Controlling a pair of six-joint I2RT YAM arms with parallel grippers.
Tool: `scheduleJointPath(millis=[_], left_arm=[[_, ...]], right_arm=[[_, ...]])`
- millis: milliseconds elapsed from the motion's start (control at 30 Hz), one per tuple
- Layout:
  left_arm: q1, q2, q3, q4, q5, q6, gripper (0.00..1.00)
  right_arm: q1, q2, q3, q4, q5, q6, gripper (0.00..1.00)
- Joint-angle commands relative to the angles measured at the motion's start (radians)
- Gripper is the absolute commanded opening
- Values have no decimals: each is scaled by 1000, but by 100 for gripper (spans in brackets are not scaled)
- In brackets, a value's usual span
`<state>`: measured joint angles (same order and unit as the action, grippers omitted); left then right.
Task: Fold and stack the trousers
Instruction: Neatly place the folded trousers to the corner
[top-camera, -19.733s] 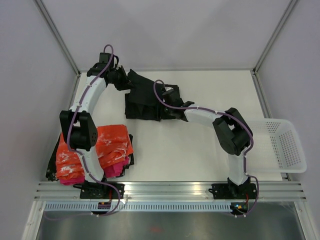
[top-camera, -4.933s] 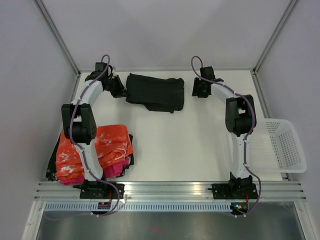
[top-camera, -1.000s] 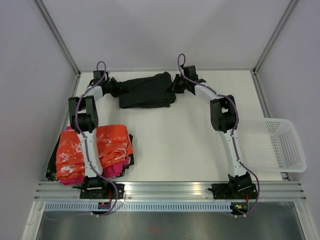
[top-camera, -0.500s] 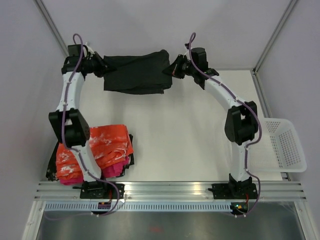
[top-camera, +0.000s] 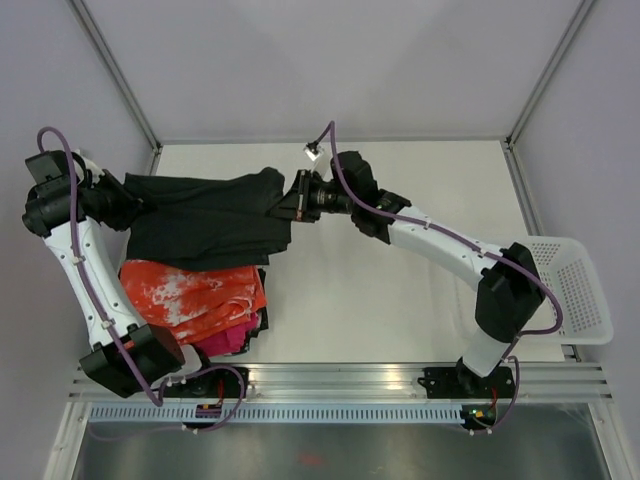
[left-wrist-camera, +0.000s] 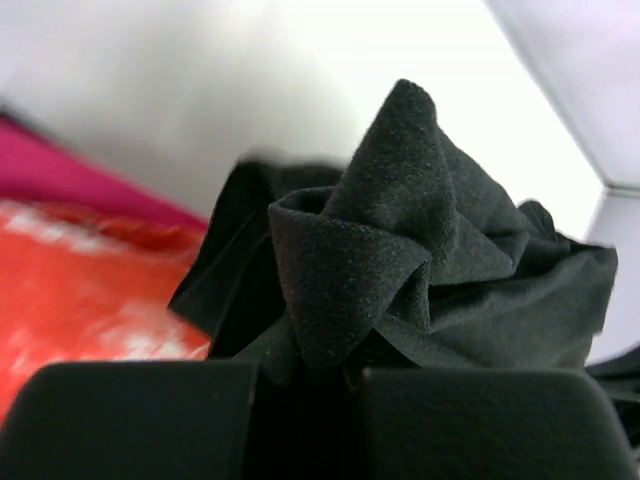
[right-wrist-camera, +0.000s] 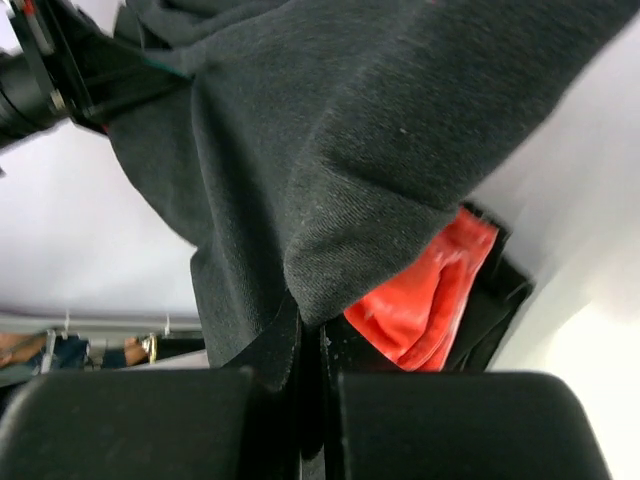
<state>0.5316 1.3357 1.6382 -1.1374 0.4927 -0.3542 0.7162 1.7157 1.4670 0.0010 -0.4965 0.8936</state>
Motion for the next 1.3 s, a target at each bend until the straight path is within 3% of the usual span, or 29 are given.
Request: scheduleJointPath(millis=[0,267,400,533,567,633,767,833,933,1033,1200,1267], left_arm=[[121,-35,-41,21,-300,109,2],[229,-150,-274,151,-532,162,2],[297,-148,-372,249,-418,152,2],[297,-199,-461,339,-349,158,2],[297,-211,-462,353,-265,153,2],[297,-249,-437,392,-191,115,2],[297,-265,-313,409,-45,43,2],[297,-251,-238,413,28,0,2],[297,-233,-178,424,120,-75,2],[298,-221,-115,381,138,-103,2],[326,-149,208,123,31,-17,2],[326,-171,221,131,-45,-26,2]], right_arm=[[96,-51,-31,59,9,30,0],[336,-44,-111,96,153,32,0],[347,4,-111,79,170,38,0],[345,50,-76,79,167,21,0],[345,58,-41,59,168,5,0],[345,76,53,-7,171,-51,0],[345,163,433,-174,164,-130,0],[345,212,601,-197,144,-142,0],[345,255,729,-178,124,-110,0],[345,280,753,-79,76,-46,0],[364,323,757,106,-37,99,0],[393,340,759,158,-68,126,0]])
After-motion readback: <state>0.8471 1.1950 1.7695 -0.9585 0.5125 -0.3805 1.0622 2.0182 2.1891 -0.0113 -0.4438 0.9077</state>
